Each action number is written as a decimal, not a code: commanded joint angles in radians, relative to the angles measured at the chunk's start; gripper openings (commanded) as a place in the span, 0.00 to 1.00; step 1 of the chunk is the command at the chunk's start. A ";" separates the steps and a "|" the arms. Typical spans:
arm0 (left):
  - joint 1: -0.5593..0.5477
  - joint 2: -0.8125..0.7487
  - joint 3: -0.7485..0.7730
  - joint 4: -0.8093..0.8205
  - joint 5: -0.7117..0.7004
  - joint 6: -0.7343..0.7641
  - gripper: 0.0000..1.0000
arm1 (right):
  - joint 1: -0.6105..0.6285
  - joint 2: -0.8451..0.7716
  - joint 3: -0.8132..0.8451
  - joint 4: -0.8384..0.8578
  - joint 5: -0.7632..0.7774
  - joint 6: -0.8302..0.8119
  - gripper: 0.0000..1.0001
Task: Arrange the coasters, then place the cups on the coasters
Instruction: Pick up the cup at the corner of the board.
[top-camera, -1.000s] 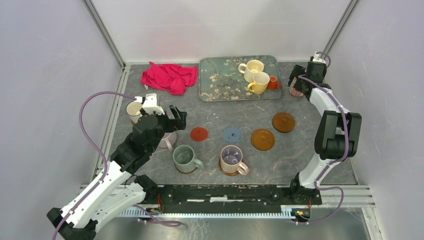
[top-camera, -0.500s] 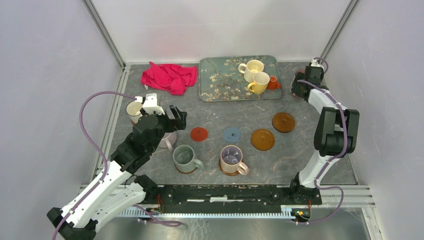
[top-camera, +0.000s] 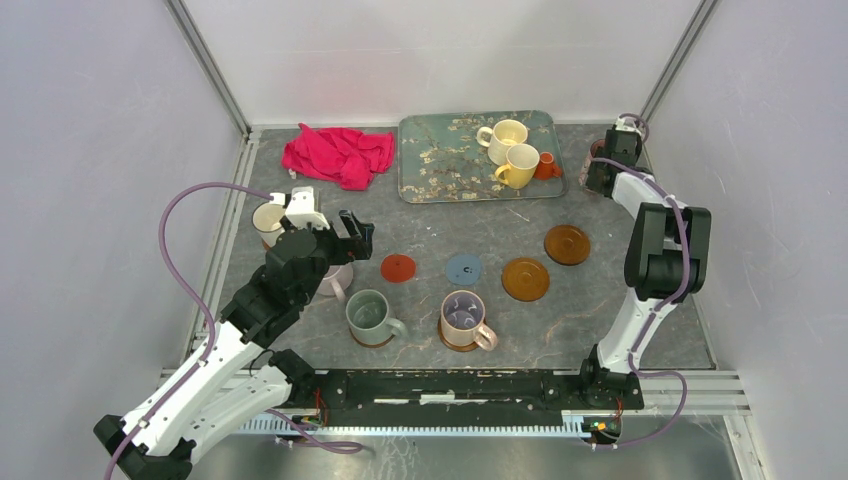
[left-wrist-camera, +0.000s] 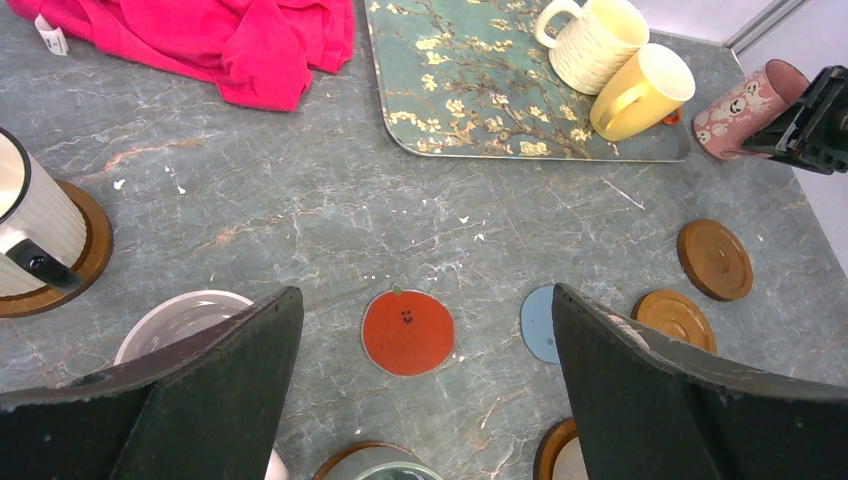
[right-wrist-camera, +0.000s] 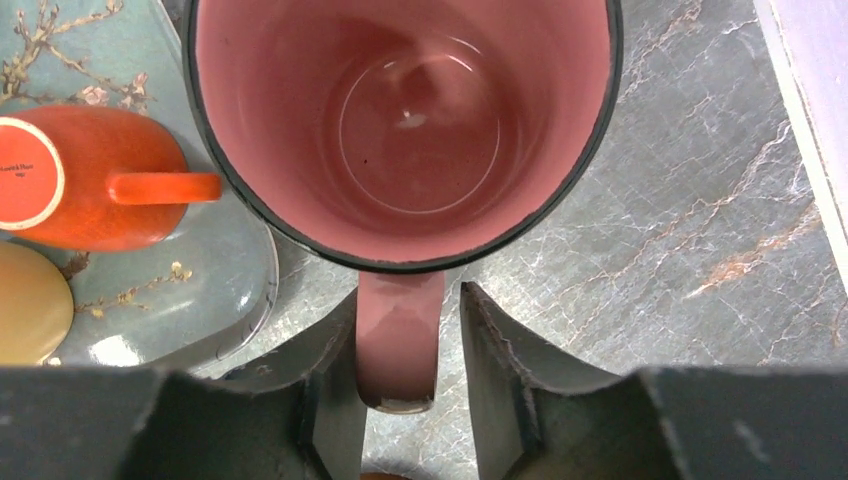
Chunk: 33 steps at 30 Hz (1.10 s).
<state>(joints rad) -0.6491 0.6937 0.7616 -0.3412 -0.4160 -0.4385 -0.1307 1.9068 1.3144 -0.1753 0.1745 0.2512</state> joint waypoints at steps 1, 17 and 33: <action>0.005 -0.009 -0.002 0.033 -0.009 -0.022 1.00 | 0.015 0.016 0.061 0.025 0.049 -0.045 0.40; 0.005 -0.010 -0.002 0.035 -0.007 -0.023 1.00 | 0.058 -0.020 0.057 -0.010 0.077 -0.059 0.00; 0.003 -0.003 -0.003 0.034 0.000 -0.023 1.00 | 0.074 -0.246 -0.126 0.167 0.134 -0.032 0.00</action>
<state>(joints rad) -0.6491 0.6930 0.7616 -0.3412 -0.4156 -0.4385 -0.0563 1.7668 1.2037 -0.1806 0.2672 0.2119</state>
